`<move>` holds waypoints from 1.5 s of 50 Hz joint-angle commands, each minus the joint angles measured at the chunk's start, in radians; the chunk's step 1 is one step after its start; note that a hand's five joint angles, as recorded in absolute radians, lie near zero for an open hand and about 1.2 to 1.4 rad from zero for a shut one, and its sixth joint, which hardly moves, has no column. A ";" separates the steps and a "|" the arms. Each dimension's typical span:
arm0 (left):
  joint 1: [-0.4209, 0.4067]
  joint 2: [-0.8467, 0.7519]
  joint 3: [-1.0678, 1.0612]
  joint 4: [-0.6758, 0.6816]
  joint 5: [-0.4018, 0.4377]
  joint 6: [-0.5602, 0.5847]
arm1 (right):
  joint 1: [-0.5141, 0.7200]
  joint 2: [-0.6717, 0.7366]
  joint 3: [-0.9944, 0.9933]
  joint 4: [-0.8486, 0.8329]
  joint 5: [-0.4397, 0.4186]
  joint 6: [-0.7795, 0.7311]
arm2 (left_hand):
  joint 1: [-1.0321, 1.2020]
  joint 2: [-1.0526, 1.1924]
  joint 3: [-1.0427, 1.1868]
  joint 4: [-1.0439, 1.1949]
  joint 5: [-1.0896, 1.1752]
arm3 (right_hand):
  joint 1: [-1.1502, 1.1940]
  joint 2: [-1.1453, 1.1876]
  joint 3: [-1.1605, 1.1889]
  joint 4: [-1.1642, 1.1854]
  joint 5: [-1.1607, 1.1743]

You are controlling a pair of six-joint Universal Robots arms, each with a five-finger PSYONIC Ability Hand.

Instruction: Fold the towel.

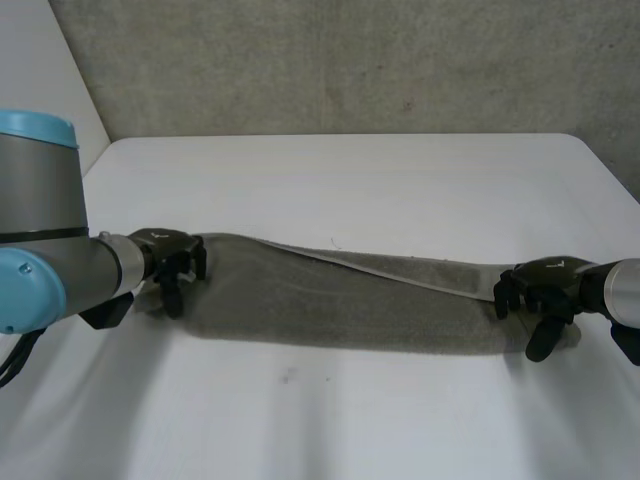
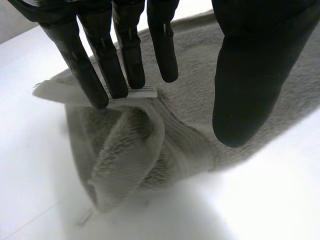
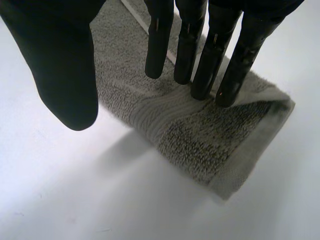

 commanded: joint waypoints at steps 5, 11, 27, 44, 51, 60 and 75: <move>0.046 -0.048 0.010 0.086 -0.010 0.013 | -0.011 0.057 0.018 -0.140 0.012 -0.001 | 0.072 0.071 0.071 0.069 0.070 | 0.200 0.117 0.112 0.113 0.136; 0.063 -0.066 0.011 0.132 -0.033 0.013 | -0.006 0.114 -0.005 -0.206 0.018 0.004 | 0.069 0.068 0.068 0.066 0.067 | 0.124 0.041 0.036 0.036 0.060; 0.080 -0.062 -0.070 0.132 -0.053 0.018 | 0.003 0.149 -0.066 -0.356 0.103 0.036 | 0.069 0.068 0.068 0.066 0.067 | -0.341 -0.425 -0.430 -0.429 -0.406; 0.133 -0.010 -0.167 0.139 -0.053 0.114 | -0.044 0.008 0.163 -0.399 0.060 0.042 | 0.069 0.068 0.068 0.066 0.067 | -0.328 -0.411 -0.416 -0.416 -0.392; 0.142 0.029 -0.188 0.139 -0.053 0.114 | -0.066 -0.024 0.323 -0.525 0.021 0.007 | 0.069 0.068 0.068 0.066 0.067 | -0.214 -0.297 -0.302 -0.302 -0.278; 0.138 0.096 -0.213 0.140 -0.050 0.113 | -0.064 -0.035 0.422 -0.692 -0.003 -0.008 | 0.069 0.068 0.068 0.066 0.067 | 0.071 -0.013 -0.018 -0.017 0.006; 0.132 0.139 -0.213 0.157 -0.050 0.113 | -0.081 -0.018 0.432 -0.857 0.021 -0.079 | 0.054 0.053 0.054 0.052 0.053 | 0.881 0.797 0.792 0.793 0.816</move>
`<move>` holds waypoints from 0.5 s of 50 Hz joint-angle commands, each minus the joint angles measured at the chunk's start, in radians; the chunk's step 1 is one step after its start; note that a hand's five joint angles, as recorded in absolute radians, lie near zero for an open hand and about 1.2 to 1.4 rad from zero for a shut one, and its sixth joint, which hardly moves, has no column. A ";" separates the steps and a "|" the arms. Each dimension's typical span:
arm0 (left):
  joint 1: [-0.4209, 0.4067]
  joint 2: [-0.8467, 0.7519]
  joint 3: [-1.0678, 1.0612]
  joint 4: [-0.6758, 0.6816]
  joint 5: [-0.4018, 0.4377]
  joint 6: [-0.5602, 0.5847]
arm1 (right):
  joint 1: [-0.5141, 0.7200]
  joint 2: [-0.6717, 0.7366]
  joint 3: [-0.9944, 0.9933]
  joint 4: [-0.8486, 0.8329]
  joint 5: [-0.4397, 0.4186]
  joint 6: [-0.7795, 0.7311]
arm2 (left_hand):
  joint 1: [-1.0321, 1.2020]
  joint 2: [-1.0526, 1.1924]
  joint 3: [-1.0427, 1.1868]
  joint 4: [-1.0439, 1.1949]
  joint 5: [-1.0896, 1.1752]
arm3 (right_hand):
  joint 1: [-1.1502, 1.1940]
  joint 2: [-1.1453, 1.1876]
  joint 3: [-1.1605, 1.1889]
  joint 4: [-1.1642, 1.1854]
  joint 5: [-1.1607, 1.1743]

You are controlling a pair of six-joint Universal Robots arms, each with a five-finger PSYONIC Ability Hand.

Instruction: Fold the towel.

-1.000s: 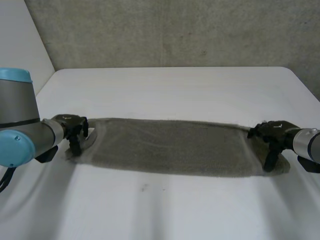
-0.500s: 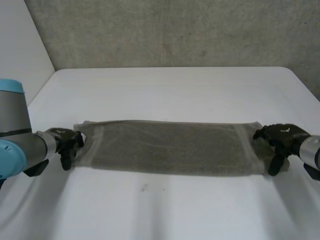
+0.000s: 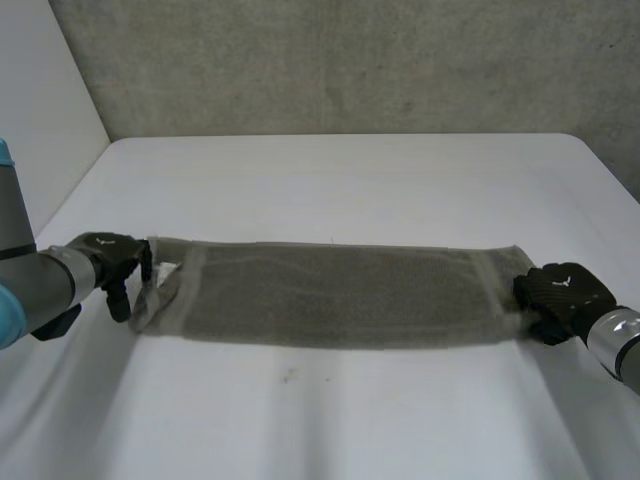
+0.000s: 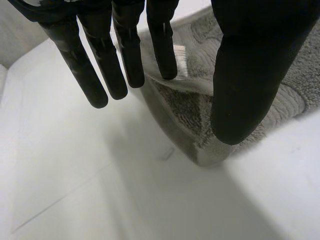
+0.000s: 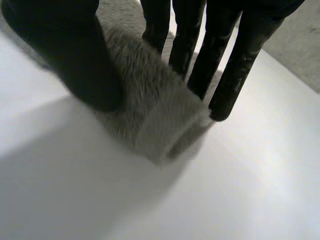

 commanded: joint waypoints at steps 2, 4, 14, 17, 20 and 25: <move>0.002 0.032 -0.010 0.007 0.000 0.000 | -0.057 0.001 -0.001 -0.107 0.037 -0.099 | 0.053 0.050 0.049 0.051 0.052 | 0.568 0.392 0.409 0.407 0.442; 0.003 0.043 -0.015 0.007 0.000 -0.001 | -0.078 -0.004 -0.007 -0.112 0.051 -0.145 | 0.047 0.044 0.043 0.045 0.047 | 0.568 0.392 0.409 0.407 0.442; 0.008 0.110 -0.048 0.008 0.005 -0.003 | -0.184 -0.065 -0.108 -0.091 0.113 -0.400 | 0.021 0.018 0.017 0.018 0.020 | 0.568 0.392 0.409 0.407 0.442; 0.006 0.132 -0.062 0.016 0.008 -0.003 | -0.130 -0.105 -0.153 -0.072 0.117 -0.391 | 0.006 0.003 0.002 0.004 0.005 | 0.568 0.392 0.409 0.407 0.442; 0.000 0.149 -0.079 0.027 0.008 -0.003 | -0.013 -0.119 -0.215 -0.049 0.128 -0.360 | 0.006 0.003 0.002 0.004 0.005 | 0.568 0.392 0.409 0.407 0.442; -0.006 0.173 -0.094 0.042 0.008 -0.005 | 0.159 -0.117 -0.292 -0.042 0.160 -0.303 | -0.006 -0.008 -0.010 -0.008 -0.006 | 0.568 0.392 0.409 0.407 0.442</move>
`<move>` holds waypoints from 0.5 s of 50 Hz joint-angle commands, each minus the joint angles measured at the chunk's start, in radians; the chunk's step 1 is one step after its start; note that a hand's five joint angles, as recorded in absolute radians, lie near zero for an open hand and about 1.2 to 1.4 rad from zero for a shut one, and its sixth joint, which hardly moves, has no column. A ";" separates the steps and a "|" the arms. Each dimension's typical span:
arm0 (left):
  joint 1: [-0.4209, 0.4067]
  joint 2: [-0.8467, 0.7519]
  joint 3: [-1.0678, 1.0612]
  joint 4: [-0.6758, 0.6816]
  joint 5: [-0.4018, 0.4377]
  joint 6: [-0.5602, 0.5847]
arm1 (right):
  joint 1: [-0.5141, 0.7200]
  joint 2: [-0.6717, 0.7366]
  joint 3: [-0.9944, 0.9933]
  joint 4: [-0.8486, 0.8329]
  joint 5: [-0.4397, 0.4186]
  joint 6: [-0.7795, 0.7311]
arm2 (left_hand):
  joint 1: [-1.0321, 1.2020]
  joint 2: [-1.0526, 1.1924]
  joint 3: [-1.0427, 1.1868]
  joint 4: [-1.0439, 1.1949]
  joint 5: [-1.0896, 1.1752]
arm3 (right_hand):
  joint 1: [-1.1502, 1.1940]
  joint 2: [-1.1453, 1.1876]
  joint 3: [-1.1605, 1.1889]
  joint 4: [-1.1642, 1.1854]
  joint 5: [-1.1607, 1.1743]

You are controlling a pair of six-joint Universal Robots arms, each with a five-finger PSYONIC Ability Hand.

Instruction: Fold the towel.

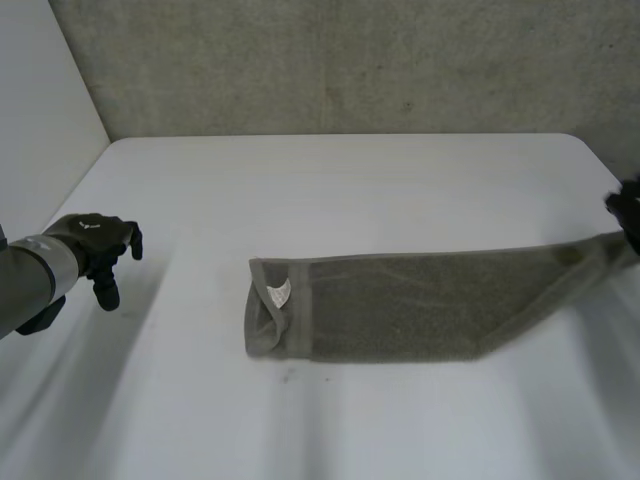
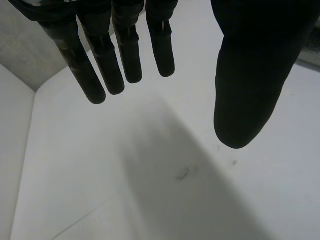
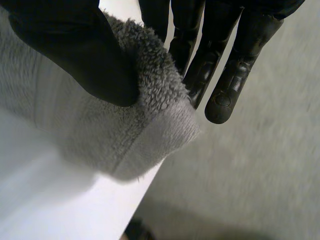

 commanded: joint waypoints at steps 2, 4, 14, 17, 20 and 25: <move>-0.015 0.048 -0.032 0.031 0.000 -0.002 | 0.392 0.009 -0.156 0.014 0.025 0.082 | 0.048 0.048 0.047 0.050 0.051 | 0.452 0.222 0.218 0.204 0.250; -0.019 0.051 -0.034 0.035 0.000 -0.003 | 0.480 0.034 -0.182 0.011 0.023 0.081 | 0.045 0.045 0.044 0.047 0.048 | 0.452 0.222 0.218 0.204 0.250; -0.022 0.076 -0.060 0.038 0.000 -0.003 | 0.873 0.272 -0.313 -0.008 -0.018 0.069 | 0.045 0.045 0.044 0.047 0.048 | 0.452 0.222 0.218 0.204 0.250; -0.022 0.076 -0.073 0.038 0.002 -0.005 | 0.982 0.379 -0.328 -0.026 -0.084 0.065 | 0.042 0.043 0.041 0.044 0.045 | 0.452 0.222 0.218 0.204 0.250; -0.023 0.076 -0.083 0.041 0.002 -0.005 | 1.013 0.436 -0.328 -0.026 -0.099 0.064 | 0.033 0.034 0.033 0.035 0.036 | 0.452 0.222 0.218 0.204 0.250; -0.048 0.075 -0.083 0.066 0.002 -0.005 | 1.014 0.462 -0.328 -0.015 -0.090 0.068 | 0.030 0.031 0.030 0.032 0.033 | 0.404 0.173 0.170 0.156 0.201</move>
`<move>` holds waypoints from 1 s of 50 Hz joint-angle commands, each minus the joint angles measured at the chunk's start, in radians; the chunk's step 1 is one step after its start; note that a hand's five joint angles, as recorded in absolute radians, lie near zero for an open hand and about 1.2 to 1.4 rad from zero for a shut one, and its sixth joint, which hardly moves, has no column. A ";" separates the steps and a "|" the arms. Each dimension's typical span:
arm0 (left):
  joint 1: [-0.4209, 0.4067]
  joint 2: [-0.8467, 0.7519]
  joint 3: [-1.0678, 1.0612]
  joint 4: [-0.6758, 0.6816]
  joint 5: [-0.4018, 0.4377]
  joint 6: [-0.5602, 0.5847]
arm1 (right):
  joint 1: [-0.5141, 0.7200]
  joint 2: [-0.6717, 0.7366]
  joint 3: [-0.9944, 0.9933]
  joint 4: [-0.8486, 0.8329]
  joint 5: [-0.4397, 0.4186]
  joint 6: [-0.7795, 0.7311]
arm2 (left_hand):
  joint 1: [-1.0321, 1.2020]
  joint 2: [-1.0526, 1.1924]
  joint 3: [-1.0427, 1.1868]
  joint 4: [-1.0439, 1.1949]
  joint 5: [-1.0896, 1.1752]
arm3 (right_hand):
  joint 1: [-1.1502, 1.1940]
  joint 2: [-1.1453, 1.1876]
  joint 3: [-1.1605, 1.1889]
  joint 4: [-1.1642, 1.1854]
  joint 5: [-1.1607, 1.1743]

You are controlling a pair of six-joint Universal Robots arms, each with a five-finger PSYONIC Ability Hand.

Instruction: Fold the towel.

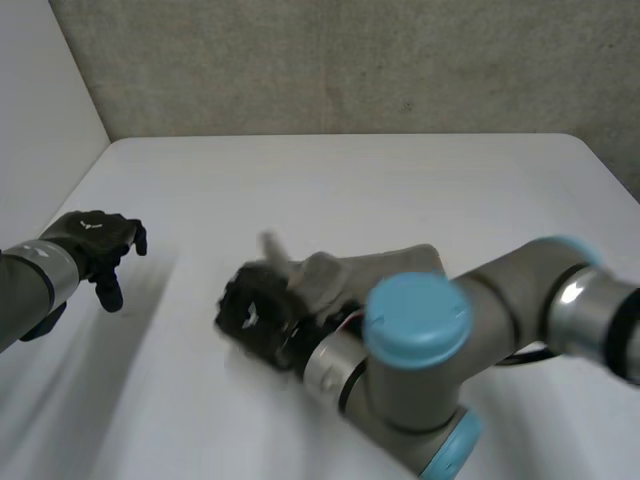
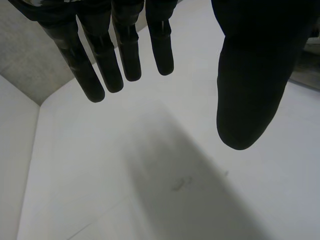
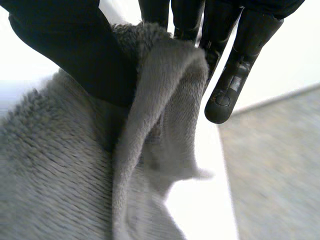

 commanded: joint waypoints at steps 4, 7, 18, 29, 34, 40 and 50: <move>-0.058 -0.004 0.005 0.052 -0.003 0.003 | 0.016 0.038 0.005 0.011 0.013 0.014 | 0.053 0.055 0.055 0.056 0.058 | -0.446 -0.670 -0.682 -0.687 -0.646; -0.093 -0.001 0.025 0.078 -0.009 0.003 | 0.001 -0.040 0.019 0.017 0.071 0.054 | 0.056 0.058 0.057 0.059 0.061 | -0.776 -1.000 -1.013 -1.018 -0.976; -0.277 -0.036 0.214 0.100 -0.042 -0.081 | -0.289 -0.321 0.178 0.125 0.133 0.575 | 0.056 0.058 0.057 0.059 0.061 | -0.776 -1.000 -1.013 -1.018 -0.976; -0.478 -0.180 0.222 0.104 -0.099 -0.276 | -0.522 -0.361 0.378 0.244 0.016 0.637 | 0.059 0.060 0.060 0.062 0.063 | -0.776 -1.000 -1.013 -1.018 -0.976; -0.545 -0.270 0.220 0.126 -0.099 -0.292 | -0.565 -0.359 0.460 0.196 0.002 0.587 | 0.056 0.058 0.057 0.059 0.061 | -0.776 -1.000 -1.013 -1.018 -0.976; -0.572 -0.313 0.216 0.144 -0.101 -0.292 | -0.565 -0.356 0.522 0.104 0.011 0.536 | 0.059 0.060 0.060 0.062 0.063 | -0.776 -1.000 -1.013 -1.018 -0.976; -0.590 -0.303 0.199 0.156 -0.101 -0.290 | -0.553 -0.342 0.542 0.047 0.016 0.516 | 0.059 0.060 0.060 0.062 0.063 | -0.643 -0.867 -0.880 -0.884 -0.843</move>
